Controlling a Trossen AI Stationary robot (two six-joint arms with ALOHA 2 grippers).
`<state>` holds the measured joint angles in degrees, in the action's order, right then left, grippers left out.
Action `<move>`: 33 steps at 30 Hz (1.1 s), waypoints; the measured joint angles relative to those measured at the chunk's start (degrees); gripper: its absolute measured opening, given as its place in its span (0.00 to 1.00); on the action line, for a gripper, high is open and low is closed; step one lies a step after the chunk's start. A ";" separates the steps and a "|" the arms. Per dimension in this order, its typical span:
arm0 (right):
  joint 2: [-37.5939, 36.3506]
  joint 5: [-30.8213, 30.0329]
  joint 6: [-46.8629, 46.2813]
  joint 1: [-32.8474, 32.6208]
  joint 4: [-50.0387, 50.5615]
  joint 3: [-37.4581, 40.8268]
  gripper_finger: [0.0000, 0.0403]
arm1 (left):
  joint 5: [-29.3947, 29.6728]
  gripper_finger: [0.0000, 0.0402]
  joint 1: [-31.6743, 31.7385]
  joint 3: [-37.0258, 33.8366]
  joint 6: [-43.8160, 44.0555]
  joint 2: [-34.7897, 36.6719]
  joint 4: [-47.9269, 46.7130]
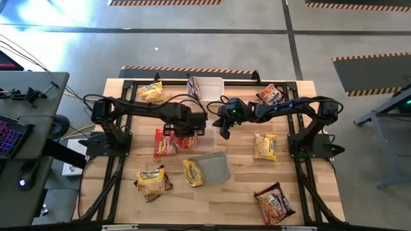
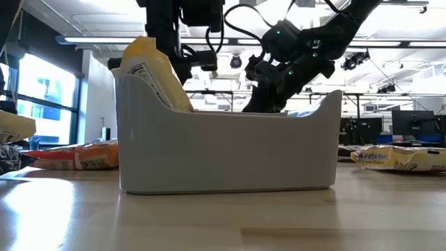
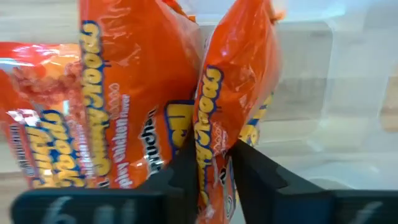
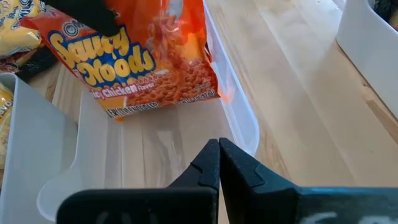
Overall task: Sort Maruchan noodles
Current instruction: Put the orange noodle pack into the transparent bin, then put the yellow noodle pack into the gray bin
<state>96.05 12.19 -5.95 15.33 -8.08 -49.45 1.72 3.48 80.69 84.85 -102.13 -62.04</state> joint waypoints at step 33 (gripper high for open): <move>0.00 -0.49 -2.05 0.00 -0.02 0.00 0.00 | 6.17 0.10 -16.80 8.08 -13.89 20.67 -14.30</move>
<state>96.05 11.70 -8.00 15.33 -8.10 -49.45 7.89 -13.32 88.77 70.95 -81.45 -76.34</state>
